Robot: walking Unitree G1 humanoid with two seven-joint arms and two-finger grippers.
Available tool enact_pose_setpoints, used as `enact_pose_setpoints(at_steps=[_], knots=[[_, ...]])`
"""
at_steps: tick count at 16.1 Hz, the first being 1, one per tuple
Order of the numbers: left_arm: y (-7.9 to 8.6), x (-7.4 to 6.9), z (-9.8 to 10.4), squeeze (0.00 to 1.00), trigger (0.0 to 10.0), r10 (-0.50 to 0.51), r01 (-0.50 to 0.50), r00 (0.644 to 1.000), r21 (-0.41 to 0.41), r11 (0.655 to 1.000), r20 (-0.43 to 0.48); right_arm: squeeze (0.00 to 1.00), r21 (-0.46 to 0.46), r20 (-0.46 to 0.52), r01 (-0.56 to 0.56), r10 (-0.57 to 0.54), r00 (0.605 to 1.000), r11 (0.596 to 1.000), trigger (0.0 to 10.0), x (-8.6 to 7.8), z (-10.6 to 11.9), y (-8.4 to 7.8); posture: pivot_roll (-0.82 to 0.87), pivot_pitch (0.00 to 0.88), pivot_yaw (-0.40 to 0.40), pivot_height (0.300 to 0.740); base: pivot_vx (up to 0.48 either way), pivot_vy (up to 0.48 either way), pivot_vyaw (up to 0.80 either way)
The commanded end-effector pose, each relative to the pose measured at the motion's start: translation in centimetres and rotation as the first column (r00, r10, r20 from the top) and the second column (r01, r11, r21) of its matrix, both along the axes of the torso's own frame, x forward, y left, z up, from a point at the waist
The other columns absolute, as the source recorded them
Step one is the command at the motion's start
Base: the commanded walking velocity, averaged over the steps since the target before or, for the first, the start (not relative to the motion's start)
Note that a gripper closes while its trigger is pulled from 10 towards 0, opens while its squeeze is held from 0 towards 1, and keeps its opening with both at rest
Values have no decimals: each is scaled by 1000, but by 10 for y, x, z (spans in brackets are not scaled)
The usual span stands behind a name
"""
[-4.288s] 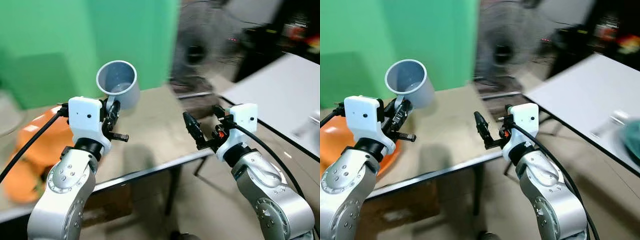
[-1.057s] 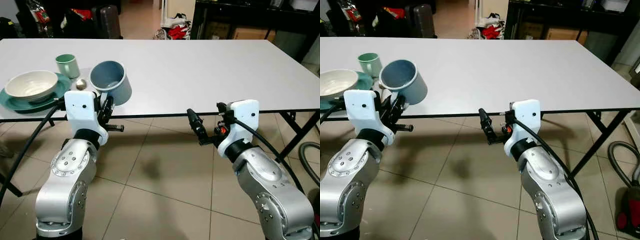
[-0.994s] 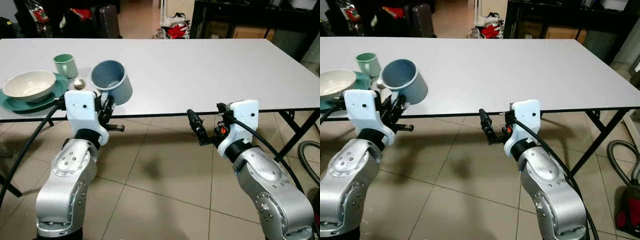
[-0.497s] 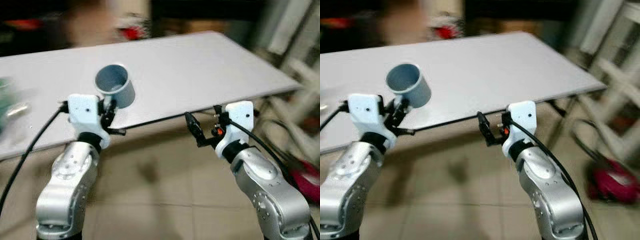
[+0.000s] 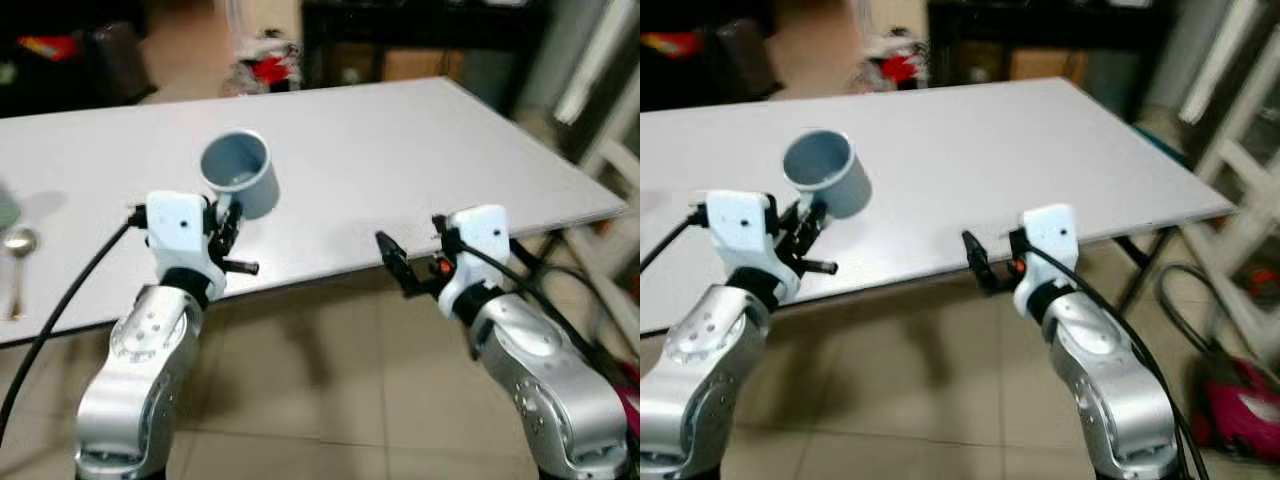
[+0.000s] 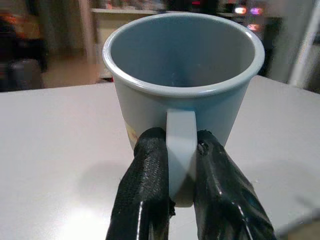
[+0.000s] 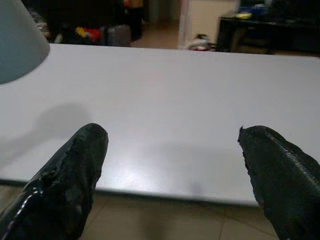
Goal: Setting the table
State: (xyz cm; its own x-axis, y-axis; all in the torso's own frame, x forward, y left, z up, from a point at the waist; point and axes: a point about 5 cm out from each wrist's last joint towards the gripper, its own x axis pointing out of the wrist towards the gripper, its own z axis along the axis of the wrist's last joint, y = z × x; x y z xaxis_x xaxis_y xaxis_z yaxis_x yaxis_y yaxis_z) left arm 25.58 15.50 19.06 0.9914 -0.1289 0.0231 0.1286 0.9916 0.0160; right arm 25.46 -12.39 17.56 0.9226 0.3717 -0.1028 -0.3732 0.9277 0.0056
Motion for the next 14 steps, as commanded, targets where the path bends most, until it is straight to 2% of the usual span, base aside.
enact_pose_setpoints(at_steps=[1,9,12,14], knots=[[9,-2,2,0,10000,44,-44,999,21,999,13,0,0,17,-43,43,999,999,10000,0,3,9,-78,0,4,740,341,0,0],[12,2,0,0,10000,47,-47,999,69,996,-2,0,-55,18,-101,102,995,993,10000,-5,-2,17,-75,0,25,740,341,0,0],[13,1,-1,0,10000,49,-49,999,72,996,-5,0,-65,20,-110,112,994,992,10000,-7,-3,19,-74,0,29,740,329,0,800],[16,1,-3,0,10000,59,-58,998,80,995,-10,0,-16,16,-100,100,995,995,10000,-8,-3,20,-72,0,28,740,322,0,0]])
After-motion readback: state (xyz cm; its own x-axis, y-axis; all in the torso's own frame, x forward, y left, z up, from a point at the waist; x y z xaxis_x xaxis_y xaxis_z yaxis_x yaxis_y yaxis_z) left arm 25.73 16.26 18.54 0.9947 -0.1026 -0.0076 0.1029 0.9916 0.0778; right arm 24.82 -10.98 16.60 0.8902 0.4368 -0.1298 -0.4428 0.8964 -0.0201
